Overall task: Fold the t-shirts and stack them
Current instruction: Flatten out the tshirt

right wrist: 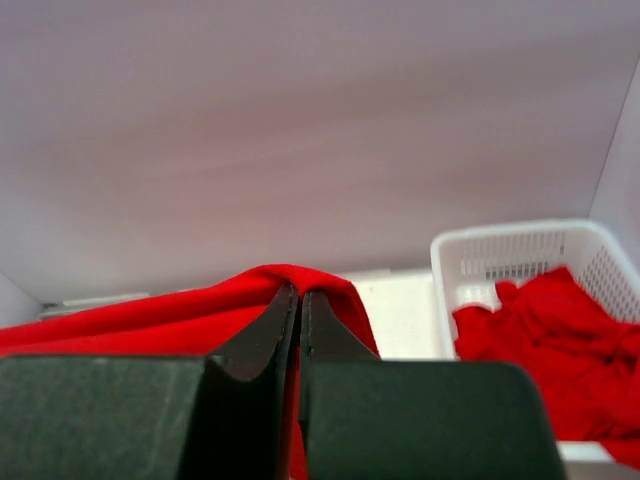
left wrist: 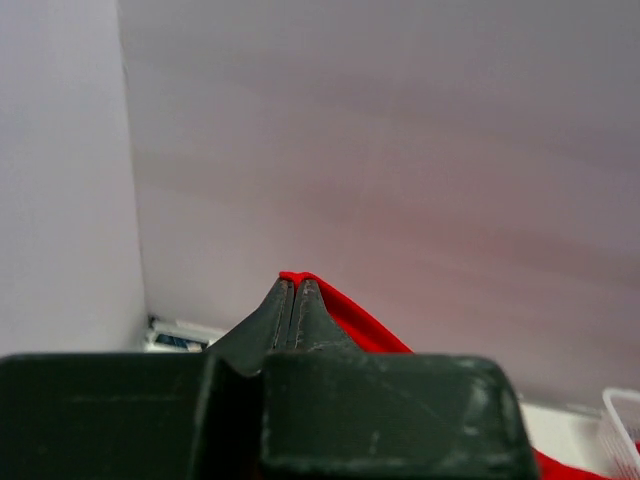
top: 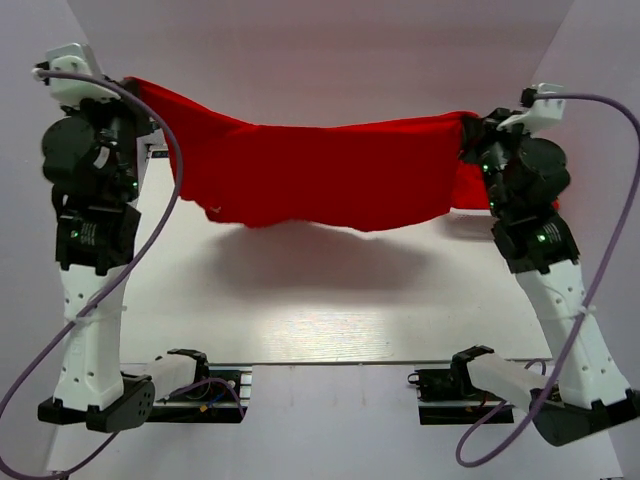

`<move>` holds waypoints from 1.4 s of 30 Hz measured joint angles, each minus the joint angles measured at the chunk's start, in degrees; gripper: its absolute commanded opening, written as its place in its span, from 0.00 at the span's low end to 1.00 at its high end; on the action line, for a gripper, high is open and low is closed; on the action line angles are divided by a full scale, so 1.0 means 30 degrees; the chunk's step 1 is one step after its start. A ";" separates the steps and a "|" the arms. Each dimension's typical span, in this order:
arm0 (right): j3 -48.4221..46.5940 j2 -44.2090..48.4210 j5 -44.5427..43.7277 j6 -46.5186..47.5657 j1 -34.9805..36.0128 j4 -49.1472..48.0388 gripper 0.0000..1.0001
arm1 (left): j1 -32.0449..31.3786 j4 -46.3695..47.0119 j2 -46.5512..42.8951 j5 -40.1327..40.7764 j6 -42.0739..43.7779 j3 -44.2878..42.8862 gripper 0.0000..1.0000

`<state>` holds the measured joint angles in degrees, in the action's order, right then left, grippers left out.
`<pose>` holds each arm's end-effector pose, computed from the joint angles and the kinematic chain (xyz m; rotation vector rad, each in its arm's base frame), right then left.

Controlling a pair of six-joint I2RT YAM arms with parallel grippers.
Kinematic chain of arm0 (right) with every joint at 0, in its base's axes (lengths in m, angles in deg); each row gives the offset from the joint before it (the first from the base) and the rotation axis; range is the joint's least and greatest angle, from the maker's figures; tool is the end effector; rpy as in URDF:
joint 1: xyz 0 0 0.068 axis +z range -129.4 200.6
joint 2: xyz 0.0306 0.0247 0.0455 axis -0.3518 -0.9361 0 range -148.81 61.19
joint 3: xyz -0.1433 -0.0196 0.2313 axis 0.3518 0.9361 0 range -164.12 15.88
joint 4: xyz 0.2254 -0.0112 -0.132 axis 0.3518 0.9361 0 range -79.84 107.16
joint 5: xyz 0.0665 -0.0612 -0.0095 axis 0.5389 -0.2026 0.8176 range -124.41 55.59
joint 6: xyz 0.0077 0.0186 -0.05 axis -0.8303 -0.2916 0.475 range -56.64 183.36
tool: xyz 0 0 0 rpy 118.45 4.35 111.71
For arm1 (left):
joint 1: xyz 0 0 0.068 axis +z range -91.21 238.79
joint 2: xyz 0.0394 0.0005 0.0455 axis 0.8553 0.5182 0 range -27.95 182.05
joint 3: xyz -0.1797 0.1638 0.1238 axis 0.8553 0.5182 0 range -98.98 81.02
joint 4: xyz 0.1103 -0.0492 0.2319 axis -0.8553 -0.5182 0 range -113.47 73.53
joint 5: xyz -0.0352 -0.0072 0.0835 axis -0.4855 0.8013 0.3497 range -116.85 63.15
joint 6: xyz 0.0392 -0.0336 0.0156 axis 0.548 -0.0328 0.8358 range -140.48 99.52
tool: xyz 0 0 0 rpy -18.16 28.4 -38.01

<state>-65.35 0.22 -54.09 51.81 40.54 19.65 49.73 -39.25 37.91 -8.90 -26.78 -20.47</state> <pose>0.1982 0.0592 0.5055 0.1858 1.3852 0.2200 0.1809 -0.0175 0.5700 -0.2317 1.3379 -0.0147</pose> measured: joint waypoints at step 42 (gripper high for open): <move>0.2448 -0.7956 -0.0459 -0.0874 -0.0364 -0.2725 0.00 | 0.0051 0.3825 1.0885 -0.1297 0.2594 -0.0758 0.00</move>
<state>-58.01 -23.65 -55.47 49.18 39.45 11.48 49.88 -27.78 70.57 -12.79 -19.00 -22.75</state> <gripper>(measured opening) 0.012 0.009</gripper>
